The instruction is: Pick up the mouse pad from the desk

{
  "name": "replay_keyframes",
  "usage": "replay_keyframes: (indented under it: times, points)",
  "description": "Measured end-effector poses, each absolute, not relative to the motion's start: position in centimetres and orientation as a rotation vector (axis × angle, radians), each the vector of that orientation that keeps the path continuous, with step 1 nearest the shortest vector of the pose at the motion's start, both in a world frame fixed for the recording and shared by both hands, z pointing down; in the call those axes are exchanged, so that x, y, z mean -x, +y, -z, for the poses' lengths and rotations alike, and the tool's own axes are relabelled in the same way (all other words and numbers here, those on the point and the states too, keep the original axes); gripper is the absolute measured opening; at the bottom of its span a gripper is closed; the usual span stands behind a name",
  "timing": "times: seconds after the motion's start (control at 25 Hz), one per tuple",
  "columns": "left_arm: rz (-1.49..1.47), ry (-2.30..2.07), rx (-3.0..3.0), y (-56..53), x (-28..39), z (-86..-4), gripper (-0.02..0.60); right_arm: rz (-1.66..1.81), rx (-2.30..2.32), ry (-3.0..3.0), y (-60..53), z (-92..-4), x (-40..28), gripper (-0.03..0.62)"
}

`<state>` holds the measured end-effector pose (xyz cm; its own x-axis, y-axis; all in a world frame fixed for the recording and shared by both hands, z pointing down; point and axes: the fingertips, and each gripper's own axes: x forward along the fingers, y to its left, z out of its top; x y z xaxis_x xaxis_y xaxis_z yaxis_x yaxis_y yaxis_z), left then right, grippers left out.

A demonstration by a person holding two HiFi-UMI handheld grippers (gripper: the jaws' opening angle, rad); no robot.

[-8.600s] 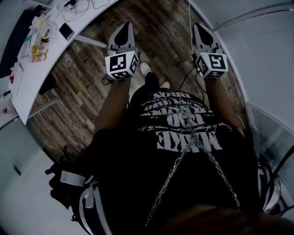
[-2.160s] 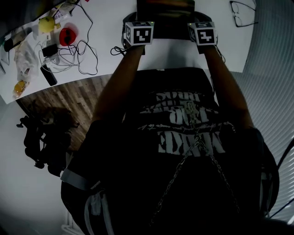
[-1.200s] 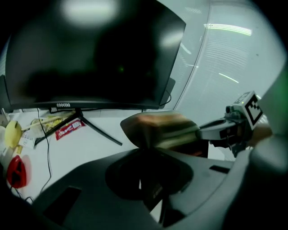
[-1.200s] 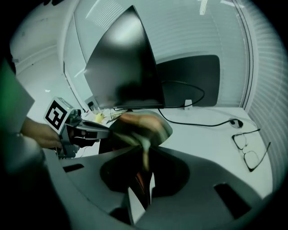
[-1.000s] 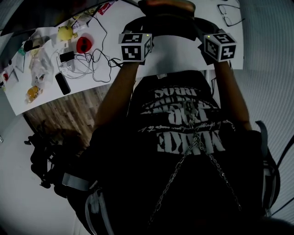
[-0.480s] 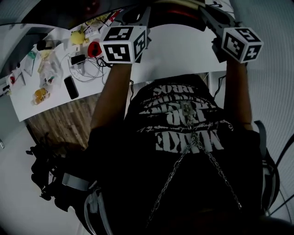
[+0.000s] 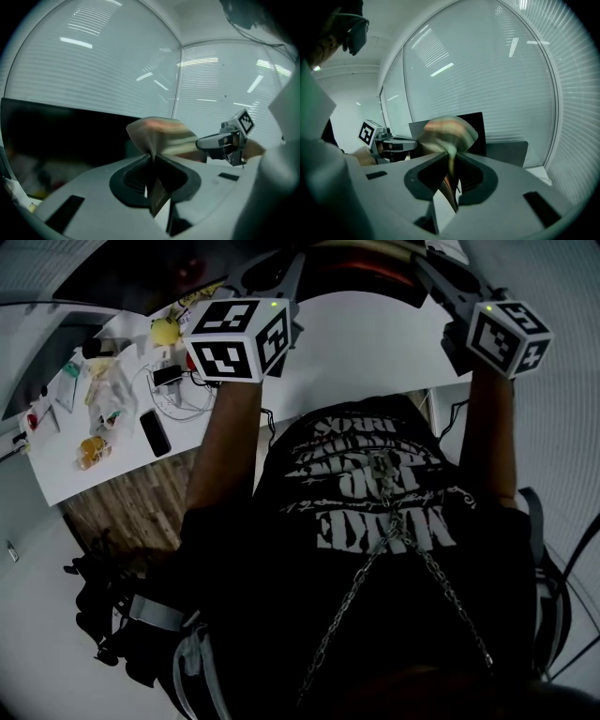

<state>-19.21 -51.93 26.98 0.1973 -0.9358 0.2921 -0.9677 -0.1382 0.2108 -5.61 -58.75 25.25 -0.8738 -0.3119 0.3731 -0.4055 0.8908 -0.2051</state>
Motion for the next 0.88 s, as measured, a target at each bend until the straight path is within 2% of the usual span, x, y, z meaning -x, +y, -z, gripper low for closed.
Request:
replay_keyframes:
  times: [0.4,0.88]
  points:
    - [-0.201,-1.700,-2.008,-55.1,17.8,-35.8,0.048,-0.519,-0.521,-2.569,-61.7,-33.0,4.2,0.051]
    - [-0.424,-1.555,-1.700,-54.7,13.7,-53.3,0.047,-0.684,-0.306,-2.241,-60.7,-50.9,2.7,0.051]
